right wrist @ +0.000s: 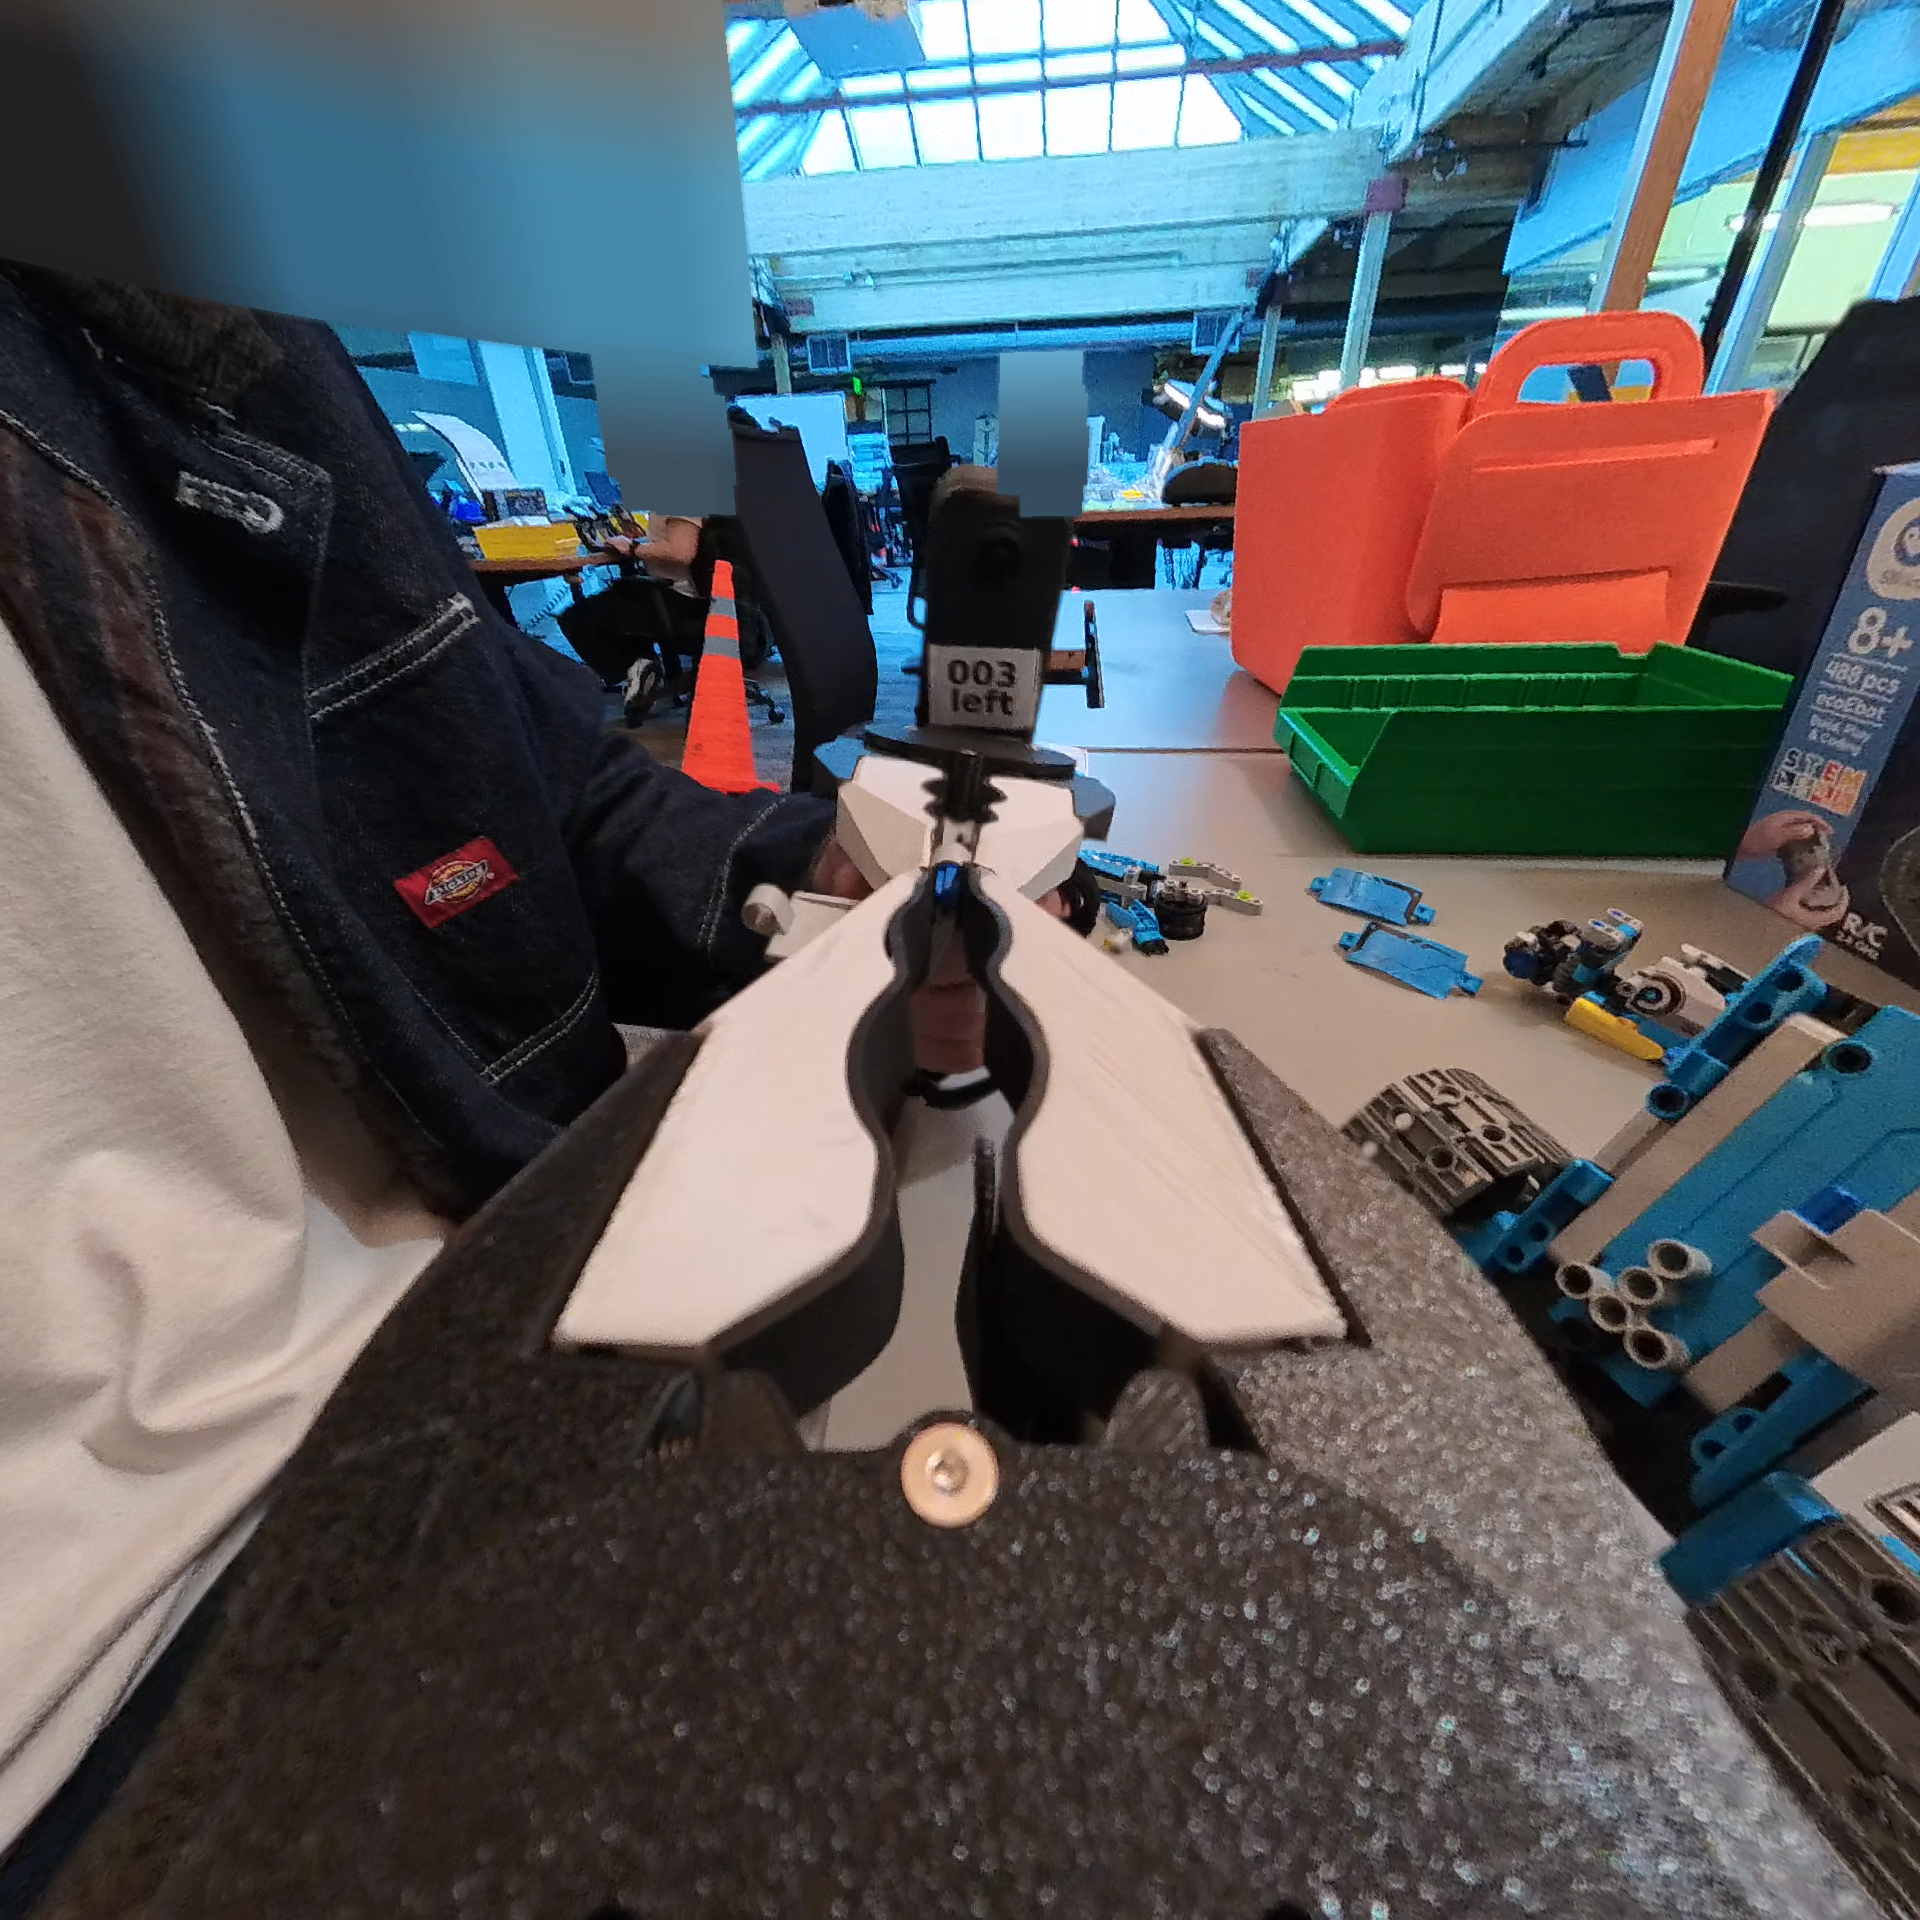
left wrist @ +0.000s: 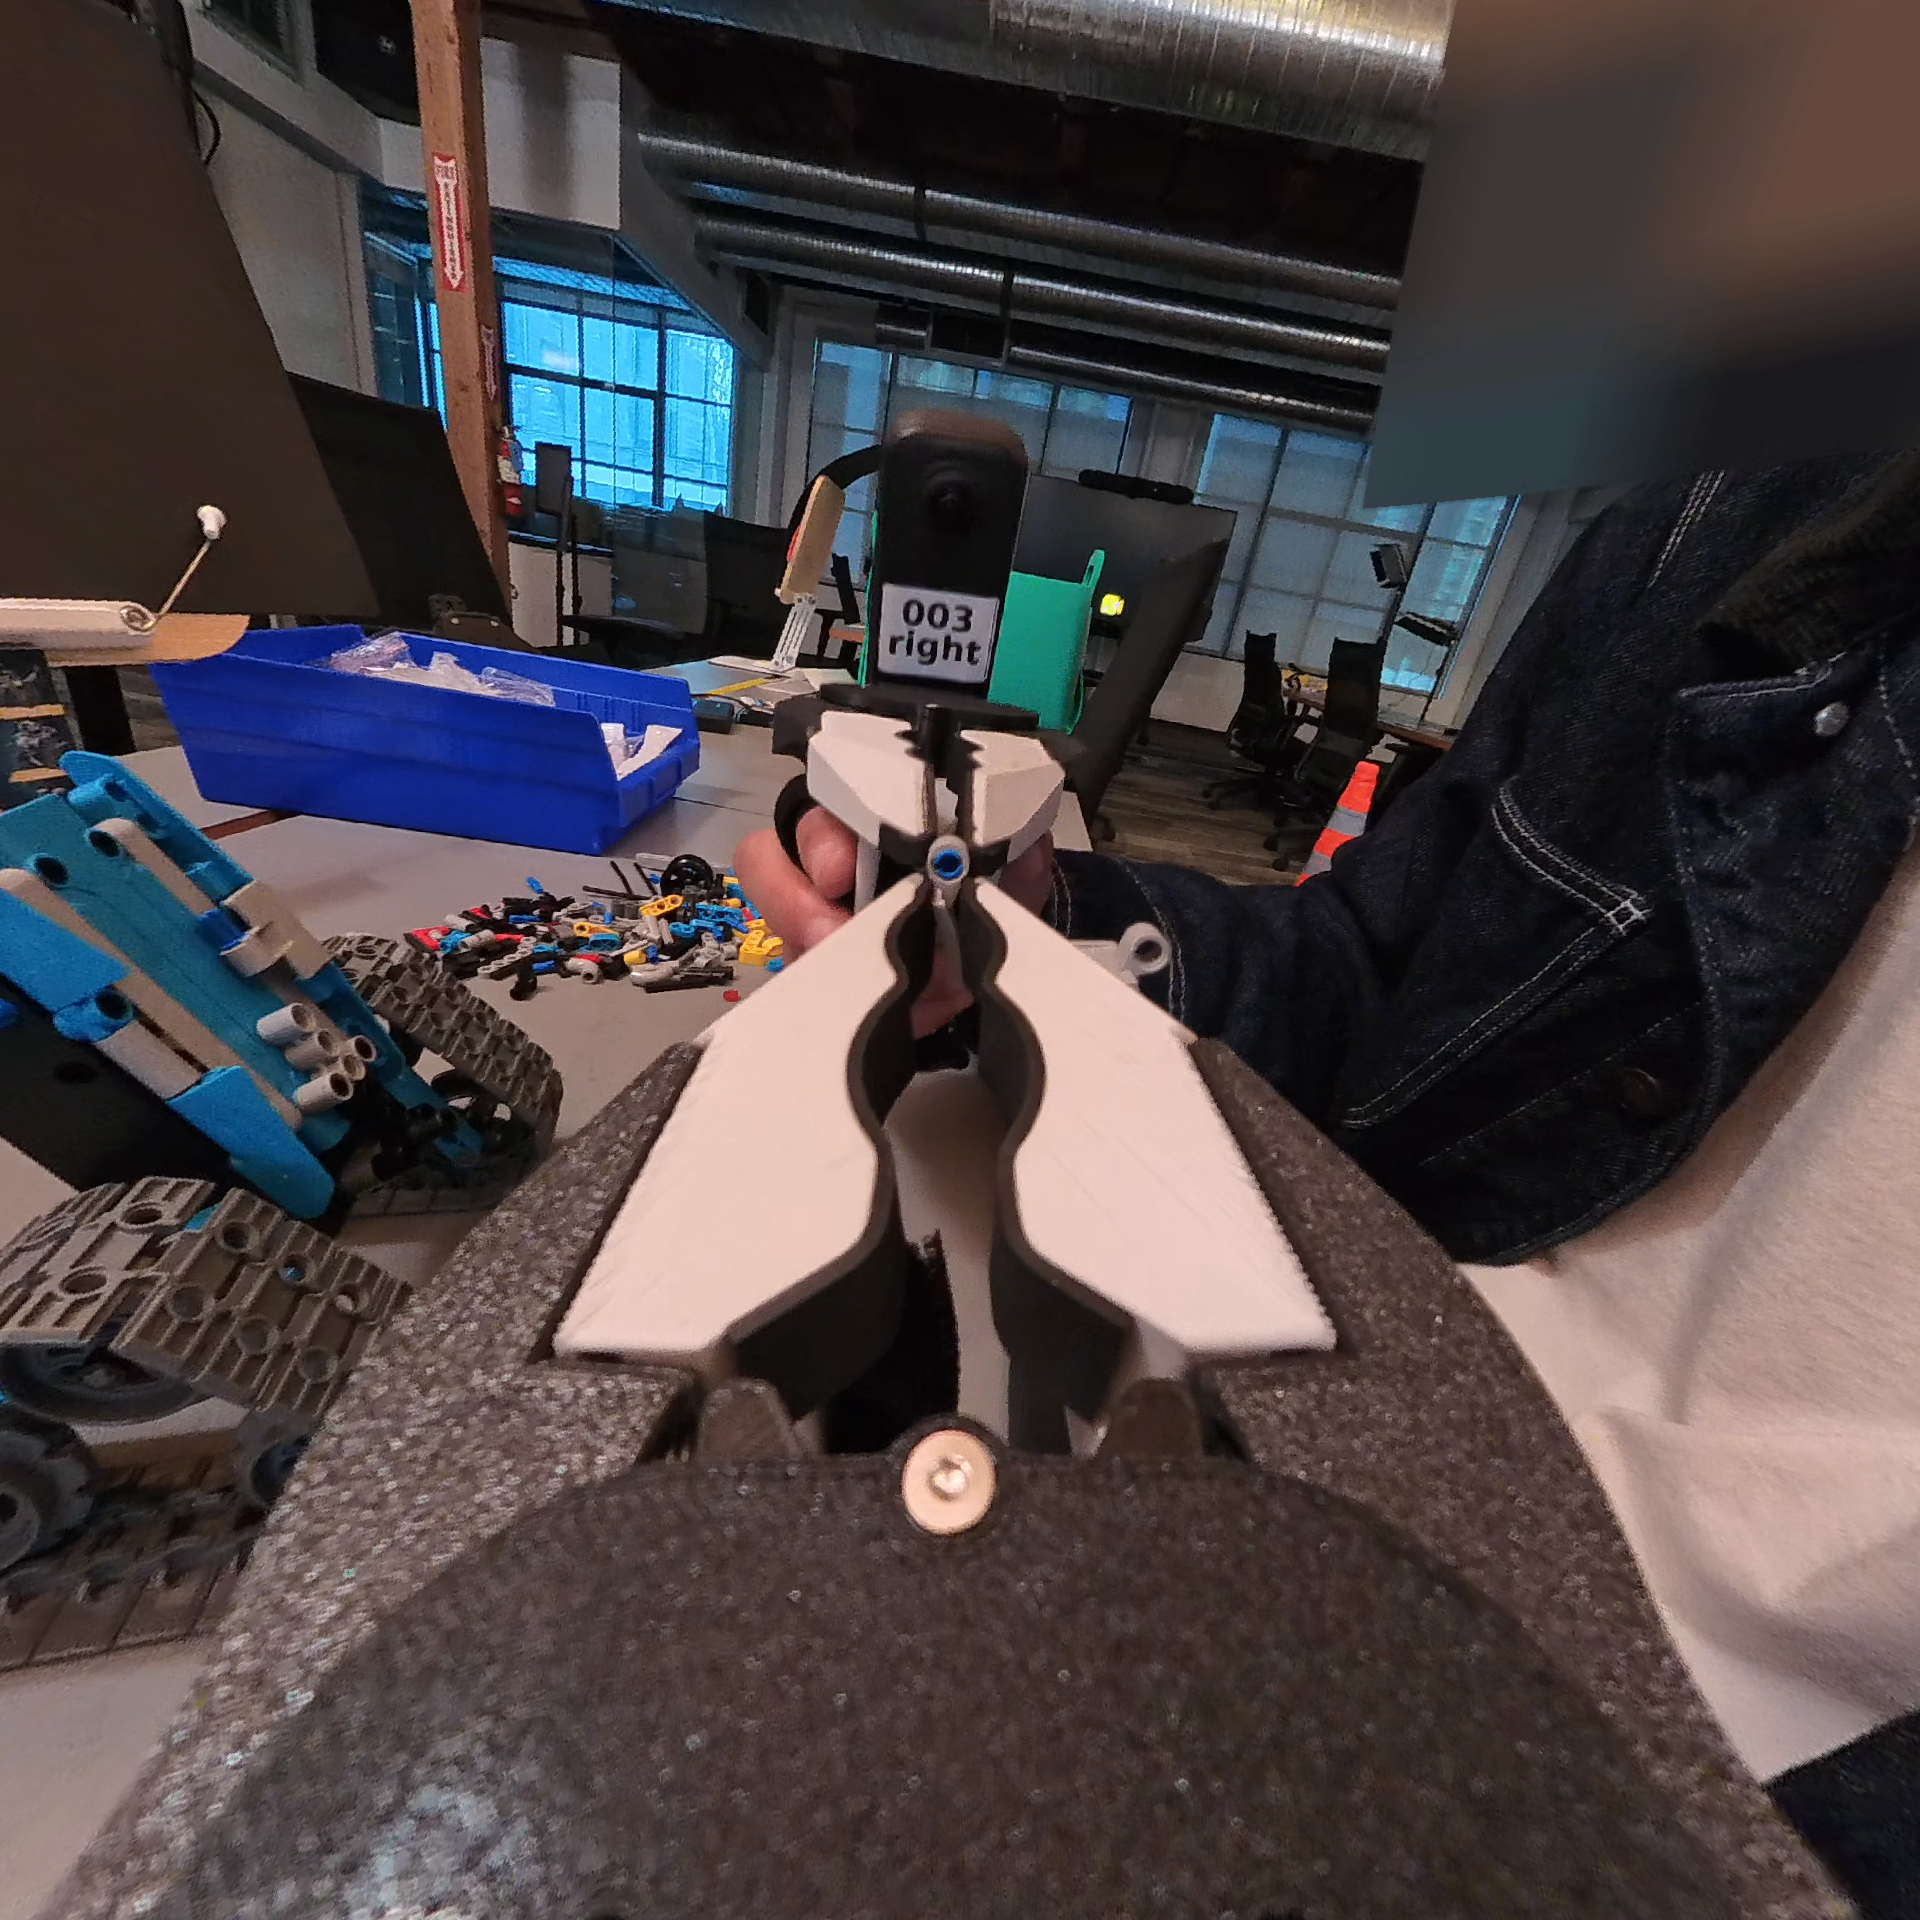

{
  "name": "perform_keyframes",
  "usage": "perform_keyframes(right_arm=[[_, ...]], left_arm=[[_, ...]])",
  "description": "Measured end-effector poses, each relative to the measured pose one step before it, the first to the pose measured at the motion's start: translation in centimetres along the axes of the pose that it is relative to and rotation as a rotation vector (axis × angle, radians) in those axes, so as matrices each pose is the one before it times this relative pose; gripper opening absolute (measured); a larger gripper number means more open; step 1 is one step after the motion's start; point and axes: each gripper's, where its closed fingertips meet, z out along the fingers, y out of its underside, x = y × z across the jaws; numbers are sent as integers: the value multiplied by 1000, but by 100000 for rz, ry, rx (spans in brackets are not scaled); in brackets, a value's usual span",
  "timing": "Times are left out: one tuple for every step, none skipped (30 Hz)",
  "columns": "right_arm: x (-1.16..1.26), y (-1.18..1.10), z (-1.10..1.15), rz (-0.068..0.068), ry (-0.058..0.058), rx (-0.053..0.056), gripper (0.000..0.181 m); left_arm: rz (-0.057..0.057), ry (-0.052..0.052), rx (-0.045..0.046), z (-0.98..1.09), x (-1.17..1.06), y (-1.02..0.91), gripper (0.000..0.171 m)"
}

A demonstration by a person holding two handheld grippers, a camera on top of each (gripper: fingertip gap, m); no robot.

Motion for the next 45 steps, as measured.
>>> perform_keyframes(right_arm=[[-265, -286, 81, 195, -934, 2109, 3], [-236, -267, 109, 16, -869, 1982, 4], [-355, -252, 115, -649, -1480, 1699, 4], [-432, -211, 154, -702, -1770, 1102, 4], [-233, -223, 153, -752, -592, 969, 5], [-8, -227, 99, -2137, 1181, 180, 4], [203, -100, 29, -4433, 3087, -1561, 2], [402, 89, -42, -3690, 3303, -2692, 1], [376, 300, -56, -2595, 2193, -2837, 0], [236, 385, -91, -1486, 1107, -2900, 0], [79, 181, -69, -20, 60, -1231, 0], [169, 161, -62, -487, 1068, -736, 0], [124, 287, -6, -983, 815, -1598, 0], [122, 244, 28, -62, 653, -1435, 0], [-6, 27, 19, -382, 125, 117, 0], [-51, 28, -23, 1136, -752, 6, 0], [213, 11, 16, -1184, 1565, -38, 0], [-16, -55, 8, 27, -474, -129, 0], [-108, -234, -53, 1388, -1130, 1528, 0], [52, -547, -175, 1307, 171, 3682, 1], [637, -1681, -1444, 4026, 771, 9674, 0], [1582, -2206, -2484, 3549, 5207, 10465, 1], [1325, -1986, -2213, 1484, 4574, 6904, 0], [739, 96, -965, -3444, 3517, -4662, 0], [361, 1413, -157, -3232, 1803, -9114, 1], [217, 1196, 136, 322, 108, -5504, 1], [353, 1309, 207, 1996, -146, -5871, 1], [632, 1772, 192, -961, 2679, -9437, 1], [362, 1182, 156, -5186, 3419, -5897, 1], [-120, 502, 154, -1525, 311, -2035, 1], [315, 785, 114, -113, 1866, -4358, 1], [1165, 1297, -80, -1140, 6398, -7520, 1], [1464, 1751, -299, -1444, 7390, -10241, 2], [1554, 2395, -520, -1529, 7198, -14222, 2], [1531, 2700, -657, -1118, 6436, -14938, 3], [1743, 2798, -716, -1641, 7685, -13876, 2], [1566, 2620, -559, -608, 6576, -10864, 3], [858, 2253, -285, 1467, 1786, -7736, 3], [787, 1683, -121, 2049, 1893, -4353, 3], [695, 1107, -56, 1243, 2105, -1469, 2], [357, 667, -48, 532, 657, 255, 2], [462, 435, -60, 1160, 1393, 527, 3], [382, 361, -76, 1197, 761, -189, 8], [405, 301, -141, 928, 1059, -917, 14], [353, 201, -230, 410, 1172, -1067, 18]], left_arm=[[-1770, 2187, 1585, 17, 283, -236, 2], [-3195, 2868, 1886, 4, 323, -262, 2], [-4632, 3954, 1859, 31, 419, -211, 2], [-4871, 4410, 1587, 30, 478, -162, 2], [-3604, 3131, 1613, 25, 350, -190, 2], [-1668, 1060, 1705, -4, 122, -217, 2], [324, -992, 1153, -45, -118, -189, 2], [2334, -2932, 120, -84, -358, -77, 1], [2877, -3757, -1079, -112, -480, 83, 1], [1780, -2724, -1722, -68, -396, 224, 1], [976, -1492, -1189, -2, -237, 179, 1], [1174, -1582, -935, 16, -222, 132, 1], [1391, -1598, -1394, -40, -243, 187, 1], [325, -894, -1068, -75, -174, 163, 1], [6, -377, -290, -42, -87, 59, 1], [380, -316, -200, -6, -9, 15, 1], [615, -1270, 127, -10, -125, -70, 0], [1146, -906, 356, -14, -35, -87, 0], [732, -22, 1155, 16, 135, -211, 1], [613, -631, 5187, -279, 74, -872, 0], [-2591, -1077, 11547, -1205, -368, -1950, 0], [-9508, -1755, 13864, -2083, -1282, -2572, 1], [-7968, -3690, 9037, -1779, -1609, -1909, 0], [-155, -2868, 1083, -482, -726, -374, 0], [5215, 766, -6914, 814, 556, 1420, 0], [6147, 2290, -9146, 1281, 998, 1992, 0], [4424, 1188, -7621, 1044, 632, 1572, 1], [3000, -761, -4877, 490, 76, 872, 1], [1697, -1650, -2515, 56, -199, 393, 1], [787, -1695, -2159, -38, -233, 394, 1], [363, -2067, -2582, 45, -287, 491, 1], [950, -3239, -3444, 146, -460, 626, 2], [2152, -4729, -5059, 229, -698, 897, 2], [2901, -5529, -6329, 307, -793, 1133, 2], [3026, -5517, -6308, 342, -728, 1109, 2], [3280, -5252, -5558, 349, -651, 958, 2], [3920, -5352, -5151, 327, -620, 855, 3], [4490, -4616, -4852, 329, -478, 785, 3], [4326, -3070, -4052, 312, -206, 640, 3], [3497, -1847, -2992, 274, -16, 471, 3], [2606, -977, -2027, 198, 72, 313, 3], [1673, -337, -1273, 138, 104, 215, 3], [669, -140, -696, 74, 57, 121, 3], [-63, -142, -152, 13, -29, 46, 3], [-698, -121, 292, -39, -82, -12, 3]])
